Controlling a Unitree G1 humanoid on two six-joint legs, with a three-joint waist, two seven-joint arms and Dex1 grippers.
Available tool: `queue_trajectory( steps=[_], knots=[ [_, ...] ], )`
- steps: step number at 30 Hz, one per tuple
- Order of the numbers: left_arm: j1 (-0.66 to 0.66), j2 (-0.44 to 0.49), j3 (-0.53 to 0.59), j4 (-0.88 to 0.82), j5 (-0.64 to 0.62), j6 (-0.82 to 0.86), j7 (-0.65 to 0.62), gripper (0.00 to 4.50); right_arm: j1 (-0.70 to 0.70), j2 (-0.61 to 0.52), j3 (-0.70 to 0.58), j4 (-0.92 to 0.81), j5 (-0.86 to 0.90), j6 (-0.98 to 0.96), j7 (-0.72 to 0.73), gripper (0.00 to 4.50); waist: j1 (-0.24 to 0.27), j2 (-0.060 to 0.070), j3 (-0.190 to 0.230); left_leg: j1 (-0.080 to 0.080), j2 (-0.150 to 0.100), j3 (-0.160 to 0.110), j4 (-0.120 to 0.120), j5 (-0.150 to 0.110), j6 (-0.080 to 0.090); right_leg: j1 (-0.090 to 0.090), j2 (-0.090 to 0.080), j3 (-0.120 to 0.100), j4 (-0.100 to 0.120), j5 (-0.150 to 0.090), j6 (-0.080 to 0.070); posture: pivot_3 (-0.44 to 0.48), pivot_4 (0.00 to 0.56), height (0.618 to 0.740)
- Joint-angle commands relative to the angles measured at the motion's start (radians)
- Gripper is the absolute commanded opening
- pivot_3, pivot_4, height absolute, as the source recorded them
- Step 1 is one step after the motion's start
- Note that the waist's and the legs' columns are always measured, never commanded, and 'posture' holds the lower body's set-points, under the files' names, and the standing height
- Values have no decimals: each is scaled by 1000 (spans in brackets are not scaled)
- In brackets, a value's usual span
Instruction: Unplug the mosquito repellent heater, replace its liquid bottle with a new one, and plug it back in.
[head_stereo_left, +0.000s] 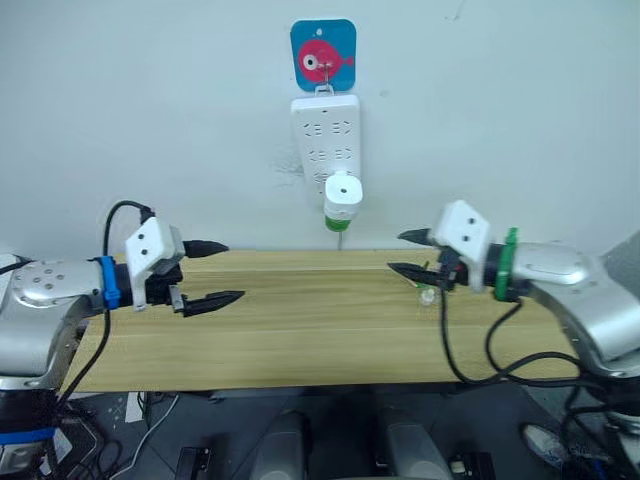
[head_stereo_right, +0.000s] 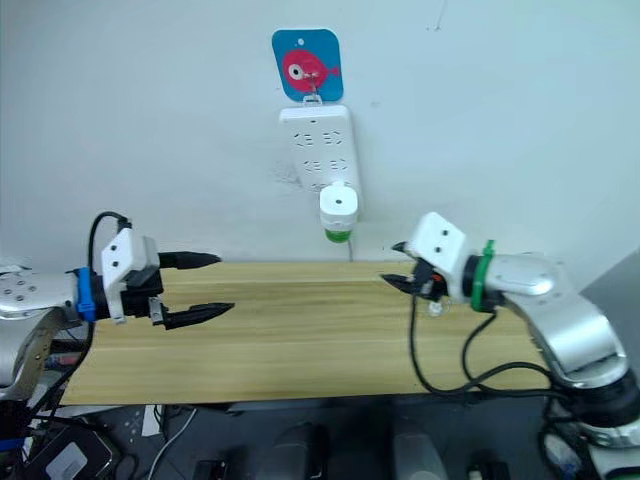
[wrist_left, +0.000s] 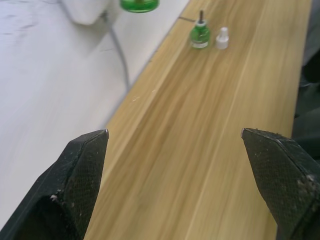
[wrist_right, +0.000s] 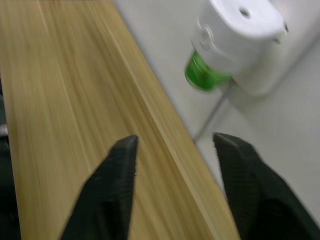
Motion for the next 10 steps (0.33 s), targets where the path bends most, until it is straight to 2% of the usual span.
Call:
queue_trajectory(
  steps=[1,3,6,10],
  knots=[
    [19,19,45,-36,21,-25,20,4500,17,-65,-99,12,51,-83,104,4013,1,0,-10,0,0,0,0,0,0,0,0,0,0,0,0,-28,86,740],
    [34,19,51,-59,38,-21,47,4500,30,-93,-146,28,92,-99,154,4464,2,0,-18,0,0,0,0,0,0,0,0,0,0,0,0,-24,79,740],
    [56,31,53,-73,66,-20,68,4500,35,-112,-183,48,132,-107,184,4464,3,-1,-28,0,0,0,0,0,0,0,0,0,0,0,0,-23,74,740],
    [46,41,47,-49,46,-19,24,4500,25,-130,-187,74,133,-127,196,4464,3,-1,-40,1,0,0,0,0,0,1,0,0,0,0,0,-28,71,740]
  ],
)
